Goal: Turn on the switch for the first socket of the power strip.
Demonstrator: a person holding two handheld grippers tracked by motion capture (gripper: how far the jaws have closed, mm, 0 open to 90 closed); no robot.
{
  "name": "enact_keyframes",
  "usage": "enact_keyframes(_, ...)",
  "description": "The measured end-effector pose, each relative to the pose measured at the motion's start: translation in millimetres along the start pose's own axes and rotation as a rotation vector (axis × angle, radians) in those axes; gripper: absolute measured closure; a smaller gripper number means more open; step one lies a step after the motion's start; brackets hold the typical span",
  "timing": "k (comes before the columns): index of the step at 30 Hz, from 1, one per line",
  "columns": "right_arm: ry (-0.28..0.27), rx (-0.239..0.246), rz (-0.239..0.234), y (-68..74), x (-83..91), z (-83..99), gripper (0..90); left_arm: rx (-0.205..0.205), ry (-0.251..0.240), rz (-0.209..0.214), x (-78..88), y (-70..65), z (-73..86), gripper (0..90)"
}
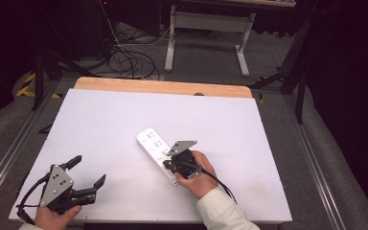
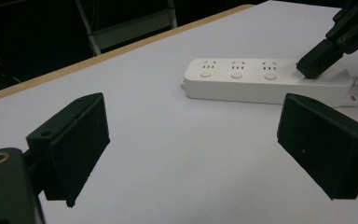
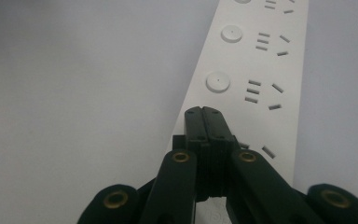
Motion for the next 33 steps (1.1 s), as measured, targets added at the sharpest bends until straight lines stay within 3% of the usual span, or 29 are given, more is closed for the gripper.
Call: enact_keyframes(33, -0.003, -0.021, -0.016, -1.9, -1.1, 1.2, 90.0, -0.002, 0.001, -0.004, -0.1, -0.1, -0.1, 9.7)
Point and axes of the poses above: each handheld gripper's, and its own axes: x roughly backward along the jaws, z roughly out of its underside, y roughly to its left, the point moved 1 cm from there along -x, roughly forward along the jaws, and after that the axes turned 10 degrees about y, right-handed, at the moved point
